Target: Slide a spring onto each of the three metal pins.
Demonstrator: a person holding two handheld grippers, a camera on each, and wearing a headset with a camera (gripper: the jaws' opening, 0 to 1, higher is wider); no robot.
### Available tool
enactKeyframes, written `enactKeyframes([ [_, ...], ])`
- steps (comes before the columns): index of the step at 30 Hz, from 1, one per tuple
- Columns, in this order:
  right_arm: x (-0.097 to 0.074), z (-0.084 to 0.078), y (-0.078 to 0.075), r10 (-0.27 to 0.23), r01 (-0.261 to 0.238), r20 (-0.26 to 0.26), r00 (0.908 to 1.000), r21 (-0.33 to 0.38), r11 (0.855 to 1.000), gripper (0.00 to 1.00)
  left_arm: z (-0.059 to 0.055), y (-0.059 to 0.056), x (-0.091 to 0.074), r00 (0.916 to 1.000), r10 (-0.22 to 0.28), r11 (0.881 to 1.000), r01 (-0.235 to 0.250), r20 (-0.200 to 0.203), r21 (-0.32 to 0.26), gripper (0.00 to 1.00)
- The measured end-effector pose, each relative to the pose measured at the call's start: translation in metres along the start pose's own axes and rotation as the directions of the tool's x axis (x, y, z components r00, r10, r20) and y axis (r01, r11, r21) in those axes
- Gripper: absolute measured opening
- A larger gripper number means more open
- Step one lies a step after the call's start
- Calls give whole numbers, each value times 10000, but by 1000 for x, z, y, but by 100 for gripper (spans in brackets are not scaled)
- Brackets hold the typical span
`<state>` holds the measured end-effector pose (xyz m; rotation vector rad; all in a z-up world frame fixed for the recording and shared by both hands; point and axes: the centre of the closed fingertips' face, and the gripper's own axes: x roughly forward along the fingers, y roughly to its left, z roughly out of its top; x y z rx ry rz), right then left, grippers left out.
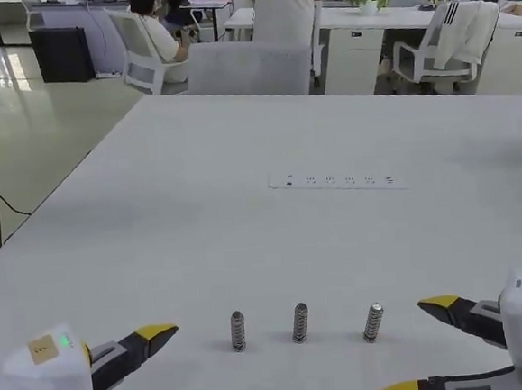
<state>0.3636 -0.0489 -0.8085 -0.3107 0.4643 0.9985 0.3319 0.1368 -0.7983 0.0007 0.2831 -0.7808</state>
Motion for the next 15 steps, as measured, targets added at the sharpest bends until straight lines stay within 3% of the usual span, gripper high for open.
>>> enactKeyframes([
  [15,2,1,5,135,-135,8,9999,-195,9997,82,-1,1,-1,9998,195,9998,-195,-39,-88,75],
])
